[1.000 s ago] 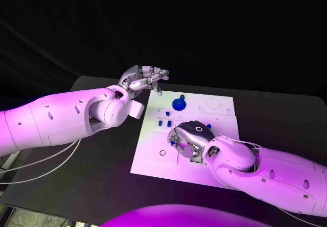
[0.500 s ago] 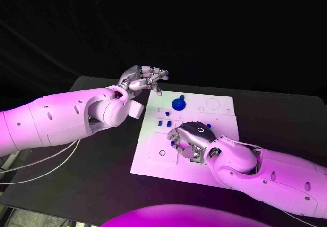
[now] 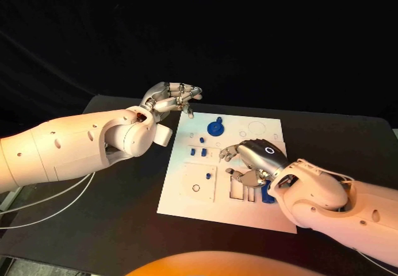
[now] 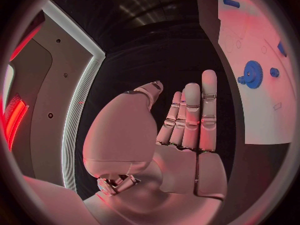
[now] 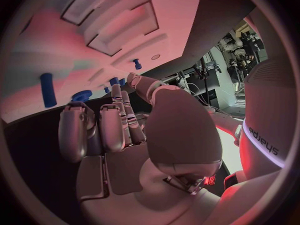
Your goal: Assemble the parts on the task board
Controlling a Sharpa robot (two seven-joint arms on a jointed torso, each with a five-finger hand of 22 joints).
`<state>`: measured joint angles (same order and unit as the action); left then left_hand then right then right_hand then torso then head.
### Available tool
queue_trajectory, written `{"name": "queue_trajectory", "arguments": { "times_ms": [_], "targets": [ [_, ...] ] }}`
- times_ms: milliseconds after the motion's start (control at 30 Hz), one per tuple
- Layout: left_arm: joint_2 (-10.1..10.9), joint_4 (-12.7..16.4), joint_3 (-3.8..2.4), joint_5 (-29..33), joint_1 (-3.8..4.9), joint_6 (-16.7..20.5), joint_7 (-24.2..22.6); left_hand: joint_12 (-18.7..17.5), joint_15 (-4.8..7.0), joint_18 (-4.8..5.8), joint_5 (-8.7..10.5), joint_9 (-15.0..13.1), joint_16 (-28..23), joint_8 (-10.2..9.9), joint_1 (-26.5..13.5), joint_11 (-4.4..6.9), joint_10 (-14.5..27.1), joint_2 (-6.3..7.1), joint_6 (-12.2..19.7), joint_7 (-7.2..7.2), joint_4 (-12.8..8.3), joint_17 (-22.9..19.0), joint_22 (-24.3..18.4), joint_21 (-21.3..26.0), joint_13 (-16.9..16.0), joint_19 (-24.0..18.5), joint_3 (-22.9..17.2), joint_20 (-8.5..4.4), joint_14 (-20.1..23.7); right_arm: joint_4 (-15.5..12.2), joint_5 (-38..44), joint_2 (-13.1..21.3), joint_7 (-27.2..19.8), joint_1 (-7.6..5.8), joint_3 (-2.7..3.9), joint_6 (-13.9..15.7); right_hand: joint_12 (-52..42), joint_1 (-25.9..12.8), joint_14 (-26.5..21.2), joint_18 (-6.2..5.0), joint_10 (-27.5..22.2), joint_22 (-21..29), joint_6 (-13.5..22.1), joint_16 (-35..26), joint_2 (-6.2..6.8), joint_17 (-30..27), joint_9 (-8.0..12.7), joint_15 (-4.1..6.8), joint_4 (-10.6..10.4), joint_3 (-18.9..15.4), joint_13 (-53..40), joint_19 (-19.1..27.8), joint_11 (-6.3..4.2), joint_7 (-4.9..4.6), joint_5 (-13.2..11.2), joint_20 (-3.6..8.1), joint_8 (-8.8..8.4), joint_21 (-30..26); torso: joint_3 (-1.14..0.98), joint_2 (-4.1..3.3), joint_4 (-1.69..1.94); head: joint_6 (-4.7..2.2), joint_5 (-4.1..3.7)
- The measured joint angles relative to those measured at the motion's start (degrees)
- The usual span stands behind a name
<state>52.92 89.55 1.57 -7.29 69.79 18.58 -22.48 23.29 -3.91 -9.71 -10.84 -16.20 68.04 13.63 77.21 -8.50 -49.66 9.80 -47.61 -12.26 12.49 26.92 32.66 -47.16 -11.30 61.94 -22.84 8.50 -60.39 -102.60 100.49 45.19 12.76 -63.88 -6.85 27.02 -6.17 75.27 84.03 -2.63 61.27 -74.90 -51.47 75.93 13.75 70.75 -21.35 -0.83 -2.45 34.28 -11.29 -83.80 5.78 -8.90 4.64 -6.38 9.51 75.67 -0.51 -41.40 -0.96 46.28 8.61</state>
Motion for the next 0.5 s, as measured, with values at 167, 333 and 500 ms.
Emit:
{"name": "queue_trajectory", "arguments": {
  "times_ms": [167, 333, 500],
  "targets": [
    [0.0, 0.0, 0.03, 0.0, 0.0, 0.0, 0.0, 0.0, 0.0, 0.0, 0.0, 0.0, 0.0, 0.0, 0.0, 0.0, 0.0, 0.0, 0.0, 0.0, 0.0, 0.0, 0.0, 0.0, 0.0, 0.0, 0.0, 0.0, 0.0, -0.7, -3.7, 4.5, -0.5, -3.35, 0.54, -0.2, -2.7, -1.4, 0.0, 0.0, 3.2, 0.0, 0.1, 1.1, 0.66, 1.2, 0.2, 0.0, -1.3, -1.3, -0.6, 0.0, -0.04, -0.69, 1.5, 0.0, -0.36, 2.1, 0.03, 0.02, -0.02, -0.81, -1.35],
    [0.0, -0.1, 0.08, 0.0, -0.01, -0.1, 0.1, 0.0, 0.0, 0.0, 0.0, 0.0, 0.0, 0.0, 0.0, 0.0, 0.0, 0.0, 0.0, 0.0, 0.0, 0.0, 0.0, 0.0, 0.0, 0.0, 0.0, 0.0, 0.0, 0.5, -7.1, 7.1, -0.5, -5.48, 0.64, -1.7, -5.4, -2.7, -0.1, 0.0, 6.9, 0.0, 1.2, 2.8, 1.4, 3.0, 0.5, 0.15, -3.6, -6.4, -2.0, 0.0, -0.86, -0.34, 1.8, 0.0, -1.11, 4.8, 0.07, 0.09, -0.1, -1.64, -2.68],
    [-0.1, -0.2, 0.11, 0.0, -0.01, -0.1, 0.1, 0.0, 0.0, 0.0, 0.0, 0.0, 0.0, 0.0, 0.0, 0.0, 0.0, 0.0, 0.0, 0.0, 0.0, 0.0, 0.0, 0.0, 0.0, 0.0, 0.0, 0.0, 0.0, 2.5, -8.9, 8.0, -0.5, -6.3, 0.67, -4.0, -11.9, 2.1, -0.1, 0.84, 8.8, 0.0, 3.2, 4.2, -1.57, 4.2, 0.2, 1.18, -8.0, -20.3, -8.6, -0.3, -1.68, -0.14, 1.8, 0.57, 0.07, 8.3, 0.07, 0.18, -0.21, -2.13, -3.35]
  ]
}}
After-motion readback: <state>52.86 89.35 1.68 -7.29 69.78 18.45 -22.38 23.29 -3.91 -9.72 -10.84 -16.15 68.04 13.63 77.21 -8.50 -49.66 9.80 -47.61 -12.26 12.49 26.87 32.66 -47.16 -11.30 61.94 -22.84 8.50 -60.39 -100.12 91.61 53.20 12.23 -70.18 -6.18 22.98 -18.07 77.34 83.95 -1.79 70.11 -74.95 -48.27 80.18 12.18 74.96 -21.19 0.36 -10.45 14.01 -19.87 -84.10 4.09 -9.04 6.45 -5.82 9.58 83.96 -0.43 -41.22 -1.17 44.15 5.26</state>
